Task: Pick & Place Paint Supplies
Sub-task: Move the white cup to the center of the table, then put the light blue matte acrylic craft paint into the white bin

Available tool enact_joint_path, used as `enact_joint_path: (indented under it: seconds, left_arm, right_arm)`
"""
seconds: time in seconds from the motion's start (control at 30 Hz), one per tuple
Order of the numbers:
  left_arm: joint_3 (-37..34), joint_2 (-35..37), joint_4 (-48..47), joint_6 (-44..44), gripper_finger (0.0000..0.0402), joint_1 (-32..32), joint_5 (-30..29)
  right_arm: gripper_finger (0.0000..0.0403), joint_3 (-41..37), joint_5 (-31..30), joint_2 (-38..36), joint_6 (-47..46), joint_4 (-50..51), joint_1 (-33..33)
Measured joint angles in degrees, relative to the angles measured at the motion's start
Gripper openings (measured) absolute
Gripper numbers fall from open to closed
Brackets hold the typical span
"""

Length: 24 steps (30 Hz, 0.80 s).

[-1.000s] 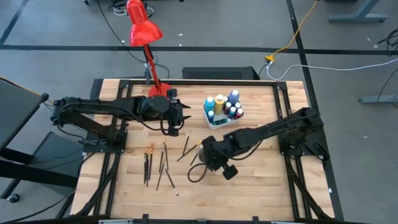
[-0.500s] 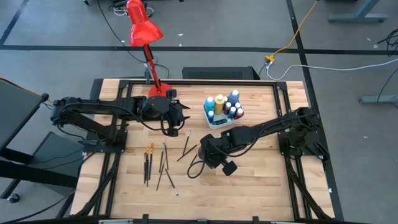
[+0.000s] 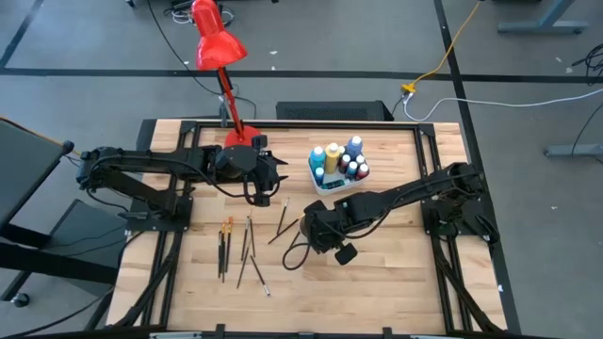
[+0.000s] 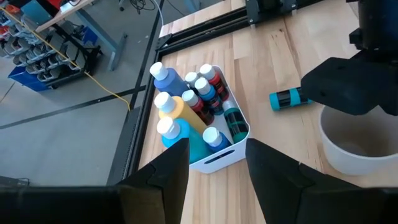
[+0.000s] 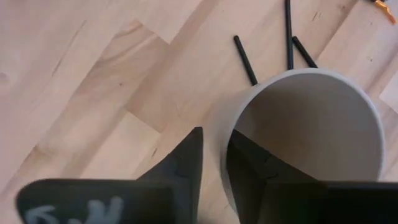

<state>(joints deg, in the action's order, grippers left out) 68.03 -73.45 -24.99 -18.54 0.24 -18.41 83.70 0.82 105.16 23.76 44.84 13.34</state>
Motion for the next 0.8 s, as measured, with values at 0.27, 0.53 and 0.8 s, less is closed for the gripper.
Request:
enact_joint_path:
  seconds: [0.27, 0.53, 0.8]
  left_arm:
    - [0.0, 0.0, 0.0, -0.2, 0.0167, 0.0, 0.0]
    - [0.0, 0.0, 0.0, -0.3, 0.0167, 0.0, -2.1]
    - [0.0, 0.0, 0.0, -0.3, 0.0167, 0.0, -3.7]
  right_arm:
    - [0.0118, 0.1, -0.5, -1.9, -4.4, 0.2, 0.2]
    - [0.0126, 1.1, -7.2, -9.3, -14.1, 3.7, 2.2]
    - [0.0122, 0.6, -10.1, -18.7, -37.0, 14.3, 4.8]
